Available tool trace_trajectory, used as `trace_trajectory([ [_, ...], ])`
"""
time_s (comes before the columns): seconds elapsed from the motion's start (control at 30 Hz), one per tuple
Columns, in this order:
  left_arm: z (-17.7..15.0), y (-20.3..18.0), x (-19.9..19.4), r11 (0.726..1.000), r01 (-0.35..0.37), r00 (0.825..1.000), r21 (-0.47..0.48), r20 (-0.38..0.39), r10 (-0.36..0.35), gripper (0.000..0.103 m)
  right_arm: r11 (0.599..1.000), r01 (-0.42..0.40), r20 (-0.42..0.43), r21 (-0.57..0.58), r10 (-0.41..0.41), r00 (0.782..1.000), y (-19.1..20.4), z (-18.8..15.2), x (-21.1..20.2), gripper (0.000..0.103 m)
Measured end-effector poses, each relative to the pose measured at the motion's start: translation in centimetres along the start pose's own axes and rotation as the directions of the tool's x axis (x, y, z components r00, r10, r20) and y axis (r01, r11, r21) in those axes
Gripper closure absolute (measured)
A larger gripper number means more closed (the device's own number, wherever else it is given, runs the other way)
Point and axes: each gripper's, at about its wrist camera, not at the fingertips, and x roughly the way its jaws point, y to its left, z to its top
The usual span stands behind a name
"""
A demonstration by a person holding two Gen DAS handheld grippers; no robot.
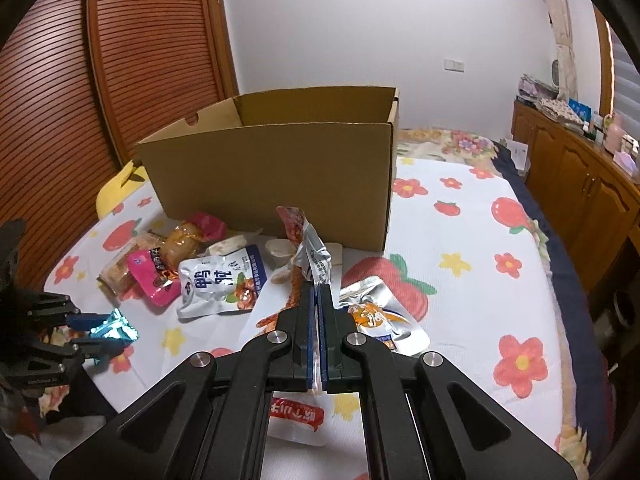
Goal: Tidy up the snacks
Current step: 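Grasp the blue candy with the left gripper while the right gripper pinches a white pouch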
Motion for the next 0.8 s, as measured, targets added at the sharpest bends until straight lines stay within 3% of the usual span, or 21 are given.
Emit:
trace_trajectory([
  [0.8,1.6,1.5,-2.1,0.997,-0.009,0.996,-0.080,0.090,0.016,0.081,1.000,-0.023,0.057,0.015,0.022,0.998,0.3,0.4,-2.7,0.103],
])
